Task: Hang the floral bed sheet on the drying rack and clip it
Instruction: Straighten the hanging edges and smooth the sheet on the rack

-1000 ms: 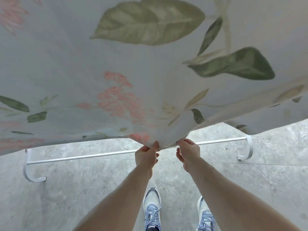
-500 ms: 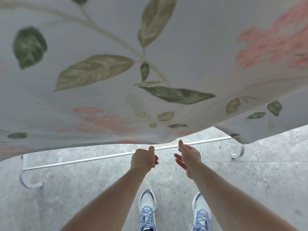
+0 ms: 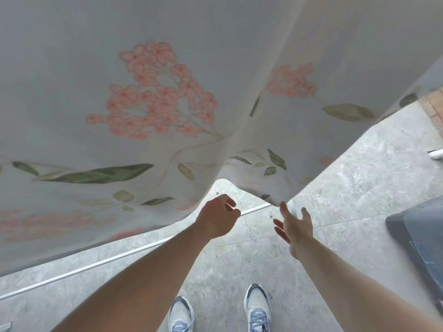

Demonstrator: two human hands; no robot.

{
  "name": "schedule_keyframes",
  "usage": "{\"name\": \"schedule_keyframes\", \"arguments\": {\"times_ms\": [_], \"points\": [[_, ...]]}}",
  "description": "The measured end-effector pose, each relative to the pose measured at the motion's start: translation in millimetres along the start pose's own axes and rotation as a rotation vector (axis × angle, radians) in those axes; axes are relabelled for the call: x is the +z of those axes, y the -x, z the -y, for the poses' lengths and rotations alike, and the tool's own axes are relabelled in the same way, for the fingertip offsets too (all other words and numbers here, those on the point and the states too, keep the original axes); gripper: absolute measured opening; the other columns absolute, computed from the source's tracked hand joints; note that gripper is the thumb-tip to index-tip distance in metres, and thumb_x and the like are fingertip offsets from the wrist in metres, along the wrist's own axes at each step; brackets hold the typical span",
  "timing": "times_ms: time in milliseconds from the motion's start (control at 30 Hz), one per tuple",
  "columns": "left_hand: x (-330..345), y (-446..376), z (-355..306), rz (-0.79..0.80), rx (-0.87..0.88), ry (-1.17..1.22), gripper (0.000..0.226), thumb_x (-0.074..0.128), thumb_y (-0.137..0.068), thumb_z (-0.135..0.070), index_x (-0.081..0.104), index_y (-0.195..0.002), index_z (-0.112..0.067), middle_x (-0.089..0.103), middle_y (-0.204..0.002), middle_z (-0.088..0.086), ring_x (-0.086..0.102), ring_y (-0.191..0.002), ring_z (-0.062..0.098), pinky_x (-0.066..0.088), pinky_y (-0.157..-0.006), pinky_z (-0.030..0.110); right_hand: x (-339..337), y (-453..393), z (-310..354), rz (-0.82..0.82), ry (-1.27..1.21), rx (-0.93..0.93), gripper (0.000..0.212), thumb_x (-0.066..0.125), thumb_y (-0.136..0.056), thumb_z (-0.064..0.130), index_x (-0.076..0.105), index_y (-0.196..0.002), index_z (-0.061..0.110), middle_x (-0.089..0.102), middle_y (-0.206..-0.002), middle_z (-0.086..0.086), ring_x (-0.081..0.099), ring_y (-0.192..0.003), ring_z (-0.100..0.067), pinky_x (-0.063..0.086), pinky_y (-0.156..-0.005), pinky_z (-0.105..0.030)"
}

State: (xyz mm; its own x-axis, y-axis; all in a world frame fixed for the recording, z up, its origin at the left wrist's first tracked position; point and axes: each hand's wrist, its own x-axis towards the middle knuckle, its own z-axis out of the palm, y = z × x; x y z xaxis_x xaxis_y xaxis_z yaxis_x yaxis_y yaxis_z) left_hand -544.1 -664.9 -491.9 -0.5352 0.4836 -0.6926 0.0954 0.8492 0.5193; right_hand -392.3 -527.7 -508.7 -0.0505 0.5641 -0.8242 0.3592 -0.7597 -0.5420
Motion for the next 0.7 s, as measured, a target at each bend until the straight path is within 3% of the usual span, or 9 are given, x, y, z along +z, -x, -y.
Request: {"name": "schedule_keyframes", "arguments": {"times_ms": [67,133,167,233,300,433,567,700], "points": [[7,-5,-4,0.003,-0.031,0.046,0.02,0.064,-0.091,-0.035,0.062,-0.11,-0.029,0.065,-0.099,-0.016,0.069,-0.093,0.016,0.056,-0.089,0.036,-3,-11,7,0.016,0.001,-0.06,0.088,0.075,-0.094,0.035,0.019,-0.163,0.034,0.042,-0.159,-0.007,0.073,-0.09,-0.017,0.06,-0.076,-0.029],[12,-5,-3,-0.002,-0.045,0.074,0.019,0.065,-0.091,-0.036,0.062,-0.108,-0.029,0.065,-0.101,-0.015,0.071,-0.091,0.017,0.057,-0.088,0.038,0,-21,15,-0.006,0.08,-0.139,0.074,0.079,-0.091,0.033,0.04,-0.155,0.032,0.048,-0.152,-0.002,0.074,-0.085,-0.017,0.06,-0.074,-0.031],[13,-4,-2,0.003,-0.051,0.07,0.019,0.065,-0.091,-0.035,0.062,-0.108,-0.029,0.066,-0.101,-0.014,0.071,-0.091,0.017,0.057,-0.088,0.037,2,-24,19,-0.031,0.114,-0.179,0.057,0.079,-0.09,0.034,0.056,-0.143,0.03,0.06,-0.141,0.006,0.074,-0.082,-0.018,0.062,-0.077,-0.036],[19,-3,-2,0.012,-0.064,0.055,0.019,0.066,-0.091,-0.034,0.062,-0.109,-0.028,0.066,-0.102,-0.014,0.071,-0.091,0.016,0.057,-0.087,0.037,3,-30,26,-0.051,0.184,-0.233,0.016,0.077,-0.09,0.039,0.073,-0.103,0.032,0.075,-0.094,0.024,0.074,-0.083,-0.021,0.061,-0.087,-0.049],[25,-2,-5,-0.006,-0.095,0.087,0.018,0.067,-0.09,-0.033,0.062,-0.107,-0.029,0.067,-0.102,-0.011,0.072,-0.091,0.017,0.059,-0.087,0.04,1,-29,29,-0.008,0.283,-0.288,0.011,0.071,-0.088,0.045,0.072,-0.087,0.034,0.07,-0.074,0.029,0.075,-0.084,-0.022,0.06,-0.088,-0.053],[35,19,-29,-0.005,-0.224,0.439,0.02,0.068,-0.095,-0.028,0.063,-0.113,-0.019,0.069,-0.111,0.001,0.074,-0.09,0.018,0.061,-0.068,0.031,-6,12,39,0.145,0.301,-0.354,0.011,0.066,-0.096,0.035,0.073,-0.093,0.027,0.074,-0.078,0.016,0.074,-0.073,-0.017,0.062,-0.082,-0.046],[46,44,-47,0.154,-0.347,0.885,0.032,0.066,-0.099,-0.044,0.062,-0.121,-0.021,0.066,-0.126,0.002,0.075,-0.099,0.023,0.063,-0.074,0.035,-24,43,42,0.203,0.235,-0.355,0.017,0.064,-0.1,0.03,0.071,-0.097,0.015,0.076,-0.08,-0.001,0.072,-0.068,-0.015,0.061,-0.074,-0.038],[63,56,-63,0.189,-0.344,1.07,0.033,0.066,-0.1,-0.037,0.067,-0.125,-0.016,0.077,-0.114,0.001,0.074,-0.102,0.019,0.057,-0.076,0.03,-49,59,36,0.231,0.13,-0.323,0.017,0.062,-0.1,0.026,0.073,-0.097,0.013,0.073,-0.084,-0.007,0.069,-0.068,-0.018,0.058,-0.065,-0.033]]}}
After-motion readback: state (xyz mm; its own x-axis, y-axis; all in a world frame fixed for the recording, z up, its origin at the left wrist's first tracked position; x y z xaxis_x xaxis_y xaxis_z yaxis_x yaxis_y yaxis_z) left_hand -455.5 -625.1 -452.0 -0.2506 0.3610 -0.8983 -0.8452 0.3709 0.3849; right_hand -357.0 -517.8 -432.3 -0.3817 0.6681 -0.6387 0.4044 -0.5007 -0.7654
